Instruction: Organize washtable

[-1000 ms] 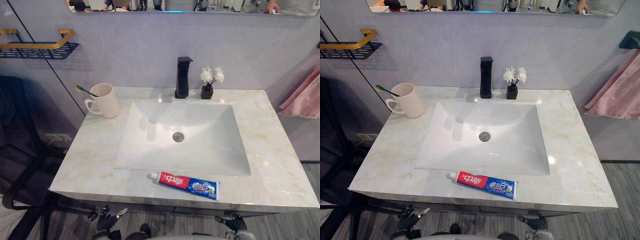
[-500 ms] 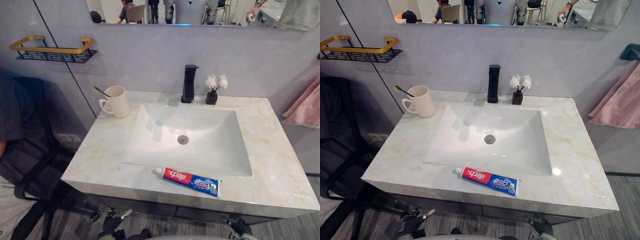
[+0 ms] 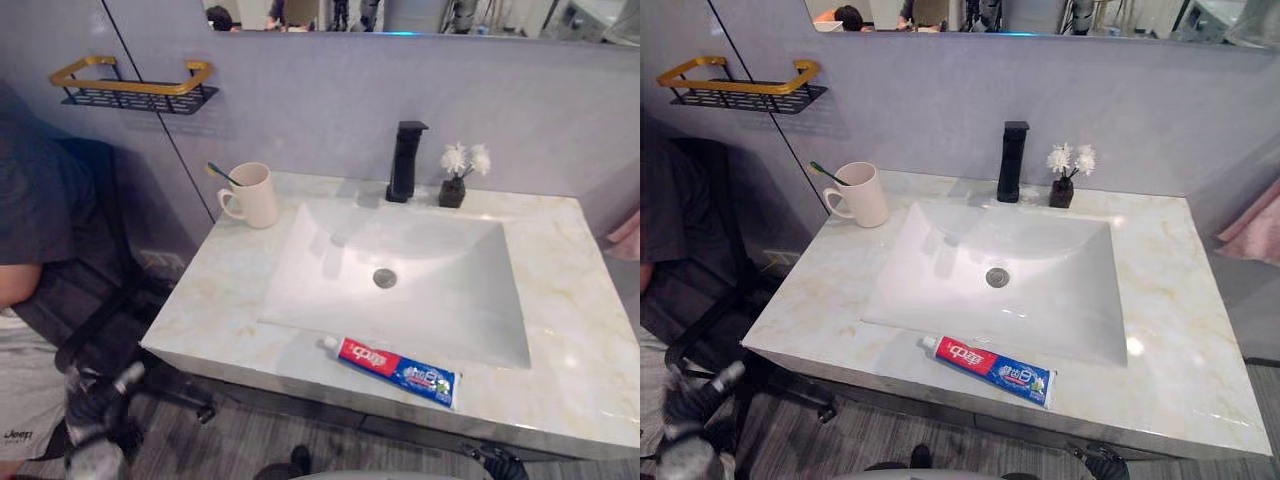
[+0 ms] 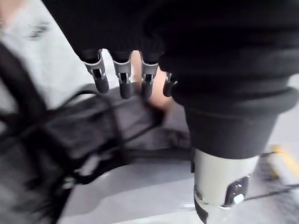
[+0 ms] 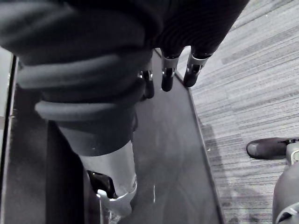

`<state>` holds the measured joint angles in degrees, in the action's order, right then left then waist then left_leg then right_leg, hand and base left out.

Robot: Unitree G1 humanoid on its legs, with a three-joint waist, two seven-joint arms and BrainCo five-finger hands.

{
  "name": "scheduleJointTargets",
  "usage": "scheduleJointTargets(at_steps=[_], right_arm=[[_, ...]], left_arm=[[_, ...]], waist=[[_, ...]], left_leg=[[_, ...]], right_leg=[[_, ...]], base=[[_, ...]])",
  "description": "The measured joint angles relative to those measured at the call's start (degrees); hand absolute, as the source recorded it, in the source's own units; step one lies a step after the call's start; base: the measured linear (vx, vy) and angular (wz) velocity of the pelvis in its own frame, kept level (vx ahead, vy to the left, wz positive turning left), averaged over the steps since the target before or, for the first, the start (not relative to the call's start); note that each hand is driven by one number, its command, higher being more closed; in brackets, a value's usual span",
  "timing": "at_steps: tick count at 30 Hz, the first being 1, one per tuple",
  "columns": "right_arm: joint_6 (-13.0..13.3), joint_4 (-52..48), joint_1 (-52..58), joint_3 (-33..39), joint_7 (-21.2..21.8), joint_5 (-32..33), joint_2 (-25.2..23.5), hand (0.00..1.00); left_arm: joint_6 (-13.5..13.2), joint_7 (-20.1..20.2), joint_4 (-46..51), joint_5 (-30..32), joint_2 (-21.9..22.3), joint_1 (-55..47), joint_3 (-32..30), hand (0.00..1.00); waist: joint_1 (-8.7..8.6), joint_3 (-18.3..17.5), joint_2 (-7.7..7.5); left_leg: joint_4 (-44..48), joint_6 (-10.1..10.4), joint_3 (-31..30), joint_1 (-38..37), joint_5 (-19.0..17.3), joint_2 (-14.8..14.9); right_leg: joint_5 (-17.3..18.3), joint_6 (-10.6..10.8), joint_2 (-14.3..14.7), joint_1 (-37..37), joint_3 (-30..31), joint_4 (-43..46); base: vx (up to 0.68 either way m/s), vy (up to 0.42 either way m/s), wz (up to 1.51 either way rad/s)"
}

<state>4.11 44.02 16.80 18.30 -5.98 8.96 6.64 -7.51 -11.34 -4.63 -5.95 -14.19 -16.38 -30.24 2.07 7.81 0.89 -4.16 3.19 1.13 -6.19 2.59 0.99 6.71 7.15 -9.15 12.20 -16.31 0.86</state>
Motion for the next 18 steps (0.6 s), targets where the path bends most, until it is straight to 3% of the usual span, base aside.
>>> scheduleJointTargets(at_steps=[4, 7, 8, 14, 18], right_arm=[[0.0, -0.7, 1.1, 0.2, 0.1, -0.1, 0.0, 0.00], [0.0, -2.1, 1.2, 0.1, 0.3, -0.1, 0.0, 0.00], [0.0, -2.4, 1.2, 0.0, 0.8, -0.1, 0.1, 0.00], [0.2, -2.6, 0.3, -2.5, 2.2, -0.1, 1.4, 0.00], [0.8, -2.2, -0.1, -3.8, 2.9, -0.1, 2.1, 0.00]], left_arm=[[-2.0, -1.7, 23.3, 5.0, -0.2, 2.7, 2.3, 0.00], [-3.4, -2.3, 33.6, 12.2, -2.2, 3.1, 9.7, 0.00], [-4.5, -1.1, 36.6, 14.6, -4.5, 4.4, 16.0, 0.00], [-7.0, 6.2, 37.5, 21.6, -11.4, 10.6, 41.4, 0.00], [-7.7, 10.6, 32.1, 25.1, -12.0, 13.4, 49.9, 0.00]], waist=[[-0.10, 0.0, 0.60], [-1.42, 0.2, 1.24], [-1.63, 0.1, 1.62], [-4.53, -0.2, 1.99], [-4.66, -0.3, 2.23]], left_leg=[[0.8, 0.0, -1.4, 0.4, -0.1, -0.2], [1.1, -0.1, -2.2, 0.8, 0.0, -0.3], [1.3, -0.1, -2.2, 0.9, 0.0, -0.2], [2.1, 0.0, -2.0, 1.3, 0.0, 0.2], [2.1, 0.0, -0.7, 1.3, 0.0, 1.1]], right_leg=[[0.1, -0.1, 0.1, 0.8, -1.3, -0.1], [0.1, -0.2, 0.0, 0.7, -2.1, 0.1], [0.2, -0.3, 0.1, 0.7, -2.0, 0.1], [0.0, -0.2, 0.6, 0.4, -1.1, 0.0], [-0.4, -0.7, 1.3, -0.3, 0.2, 0.0]], base=[[-0.02, -0.019, 0.17], [-0.07, -0.008, 0.10], [-0.09, -0.003, 0.04], [-0.05, -0.007, -0.04], [-0.01, -0.022, -0.17]])
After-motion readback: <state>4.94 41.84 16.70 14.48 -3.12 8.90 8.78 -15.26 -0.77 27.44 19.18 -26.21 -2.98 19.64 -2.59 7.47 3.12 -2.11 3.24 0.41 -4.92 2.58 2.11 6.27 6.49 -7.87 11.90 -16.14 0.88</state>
